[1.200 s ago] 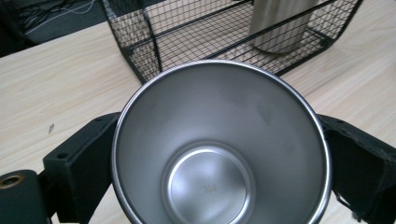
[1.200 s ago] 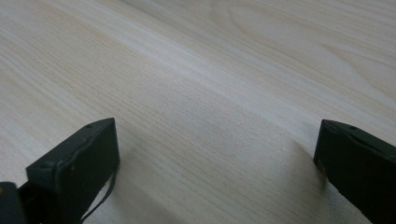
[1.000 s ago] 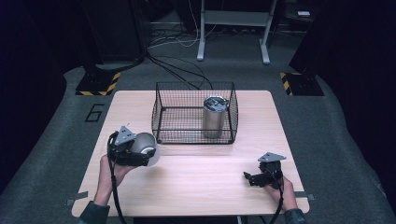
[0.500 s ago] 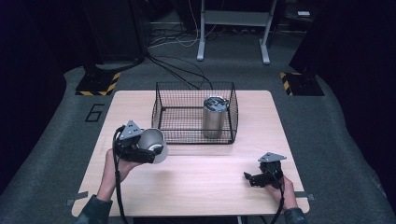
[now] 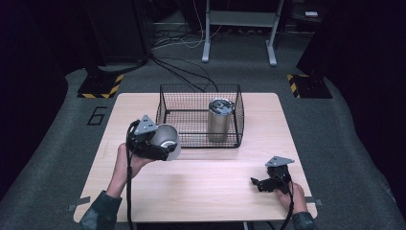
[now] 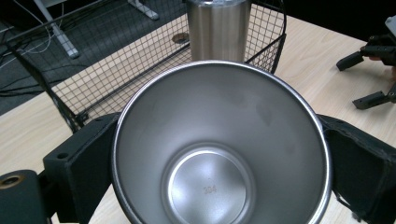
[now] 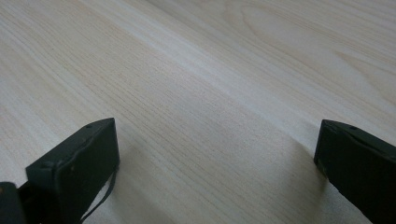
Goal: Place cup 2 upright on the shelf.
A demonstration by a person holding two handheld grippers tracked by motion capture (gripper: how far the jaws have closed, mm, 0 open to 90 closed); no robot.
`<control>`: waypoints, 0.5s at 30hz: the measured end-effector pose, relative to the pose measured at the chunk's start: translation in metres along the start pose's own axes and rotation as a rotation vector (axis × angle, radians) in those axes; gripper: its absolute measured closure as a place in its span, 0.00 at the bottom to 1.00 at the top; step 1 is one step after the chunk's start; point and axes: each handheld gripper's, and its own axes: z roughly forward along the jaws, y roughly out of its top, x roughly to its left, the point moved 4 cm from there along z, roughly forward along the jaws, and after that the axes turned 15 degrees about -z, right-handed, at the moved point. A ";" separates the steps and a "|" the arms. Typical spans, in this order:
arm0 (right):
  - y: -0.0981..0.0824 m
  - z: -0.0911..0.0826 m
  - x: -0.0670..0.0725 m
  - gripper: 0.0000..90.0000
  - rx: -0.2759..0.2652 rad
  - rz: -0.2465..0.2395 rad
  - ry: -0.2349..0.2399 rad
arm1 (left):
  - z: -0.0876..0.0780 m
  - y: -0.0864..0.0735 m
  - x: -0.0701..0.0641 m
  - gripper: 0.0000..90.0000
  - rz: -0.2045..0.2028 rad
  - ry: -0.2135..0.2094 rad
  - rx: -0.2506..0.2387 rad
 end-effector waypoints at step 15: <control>0.001 0.001 -0.002 0.00 0.003 -0.029 0.026 | 0.016 0.030 -0.002 0.07 0.019 0.000 -0.005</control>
